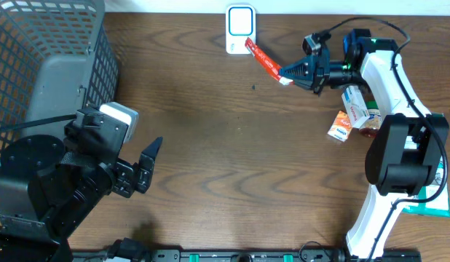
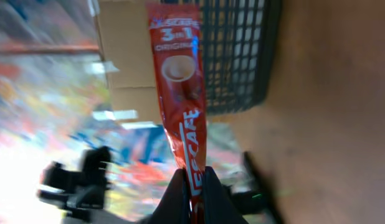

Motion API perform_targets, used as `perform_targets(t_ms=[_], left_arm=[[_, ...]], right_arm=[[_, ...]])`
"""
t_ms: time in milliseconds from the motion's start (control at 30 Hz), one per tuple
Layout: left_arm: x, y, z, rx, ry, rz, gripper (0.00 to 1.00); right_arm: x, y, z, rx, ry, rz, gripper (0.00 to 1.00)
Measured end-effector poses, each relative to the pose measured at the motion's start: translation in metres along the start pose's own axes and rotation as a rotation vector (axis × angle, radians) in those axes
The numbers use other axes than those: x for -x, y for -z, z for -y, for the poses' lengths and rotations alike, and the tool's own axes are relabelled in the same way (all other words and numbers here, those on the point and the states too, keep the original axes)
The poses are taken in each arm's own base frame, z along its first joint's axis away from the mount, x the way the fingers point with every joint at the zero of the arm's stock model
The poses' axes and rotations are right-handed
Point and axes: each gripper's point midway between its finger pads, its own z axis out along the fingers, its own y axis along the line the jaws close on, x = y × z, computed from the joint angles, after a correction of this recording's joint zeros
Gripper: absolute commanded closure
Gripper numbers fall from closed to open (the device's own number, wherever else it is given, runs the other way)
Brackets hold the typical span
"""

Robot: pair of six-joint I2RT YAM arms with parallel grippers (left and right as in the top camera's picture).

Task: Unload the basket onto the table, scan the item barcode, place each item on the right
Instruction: 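Hold the Nescafe stick in front of the scanner window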

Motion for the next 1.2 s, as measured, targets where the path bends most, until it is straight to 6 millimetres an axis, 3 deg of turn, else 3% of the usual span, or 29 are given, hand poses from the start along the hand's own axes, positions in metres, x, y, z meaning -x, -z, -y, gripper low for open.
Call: perform_targets(t_ms=[167, 267, 400, 533, 967, 1067, 1200], left_arm=[[0.000, 0.000, 0.000, 0.000, 0.000, 0.000, 0.14], [0.000, 0.000, 0.000, 0.000, 0.000, 0.000, 0.14], [0.000, 0.000, 0.000, 0.000, 0.000, 0.000, 0.14], [0.000, 0.000, 0.000, 0.000, 0.000, 0.000, 0.14], [0.000, 0.000, 0.000, 0.000, 0.000, 0.000, 0.14], [0.000, 0.000, 0.000, 0.000, 0.000, 0.000, 0.14], [0.000, 0.000, 0.000, 0.000, 0.000, 0.000, 0.14]], right_arm=[[0.016, -0.010, 0.054, -0.370, 0.155, -0.021, 0.99], [0.033, -0.029, 0.075, -0.617, 0.295, -0.024, 0.99], [0.078, -0.046, 0.063, -0.852, 0.548, 0.069, 0.99], [0.113, -0.042, 0.047, -0.974, 0.789, 0.138, 0.99], [0.143, -0.056, 0.028, -1.116, 1.497, -0.074, 0.99], [0.161, -0.055, 0.035, -1.131, 1.588, -0.063, 0.99], [0.177, -0.046, 0.070, -1.146, 1.588, -0.084, 0.99]])
